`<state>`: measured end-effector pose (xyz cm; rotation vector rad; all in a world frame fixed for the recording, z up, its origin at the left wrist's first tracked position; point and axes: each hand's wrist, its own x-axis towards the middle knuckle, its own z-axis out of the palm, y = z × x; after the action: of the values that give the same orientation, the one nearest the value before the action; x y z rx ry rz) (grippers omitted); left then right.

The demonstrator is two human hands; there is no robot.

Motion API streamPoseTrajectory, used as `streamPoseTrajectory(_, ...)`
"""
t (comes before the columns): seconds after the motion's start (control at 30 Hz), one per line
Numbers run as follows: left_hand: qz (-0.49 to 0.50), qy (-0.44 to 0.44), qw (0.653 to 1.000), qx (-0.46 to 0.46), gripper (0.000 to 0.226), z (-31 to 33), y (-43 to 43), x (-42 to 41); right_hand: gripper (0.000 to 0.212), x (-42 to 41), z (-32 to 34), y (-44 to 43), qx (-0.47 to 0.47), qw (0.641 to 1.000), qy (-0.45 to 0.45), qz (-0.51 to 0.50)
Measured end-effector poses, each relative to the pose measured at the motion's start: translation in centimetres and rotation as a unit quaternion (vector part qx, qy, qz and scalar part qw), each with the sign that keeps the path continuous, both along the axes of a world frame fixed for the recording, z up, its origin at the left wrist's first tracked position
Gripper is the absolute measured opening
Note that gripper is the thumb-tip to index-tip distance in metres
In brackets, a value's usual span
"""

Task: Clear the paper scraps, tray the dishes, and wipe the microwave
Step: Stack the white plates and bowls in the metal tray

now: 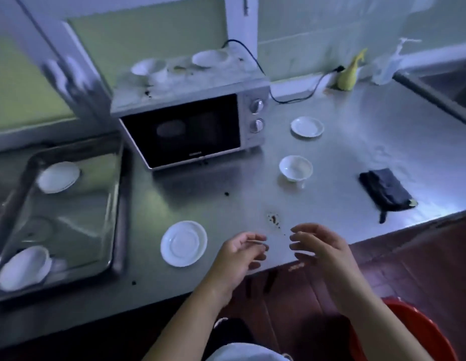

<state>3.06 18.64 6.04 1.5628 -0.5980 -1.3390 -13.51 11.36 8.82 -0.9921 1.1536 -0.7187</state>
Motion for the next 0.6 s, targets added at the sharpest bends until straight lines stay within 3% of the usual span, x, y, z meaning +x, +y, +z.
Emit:
streamPoseTrajectory(0.37,0.203,0.028,0.979,0.003,0.015,-0.6,9.3,17.6,0.011,22.6,1.8,3.6,-0.019,0.973,0.022,0.227)
streamPoseTrajectory(0.6,0.236,0.039,0.97,0.035,0.015,-4.7,11.3,23.1,0.013,27.2,-0.9,3.6,0.002,0.978,0.041,0.206)
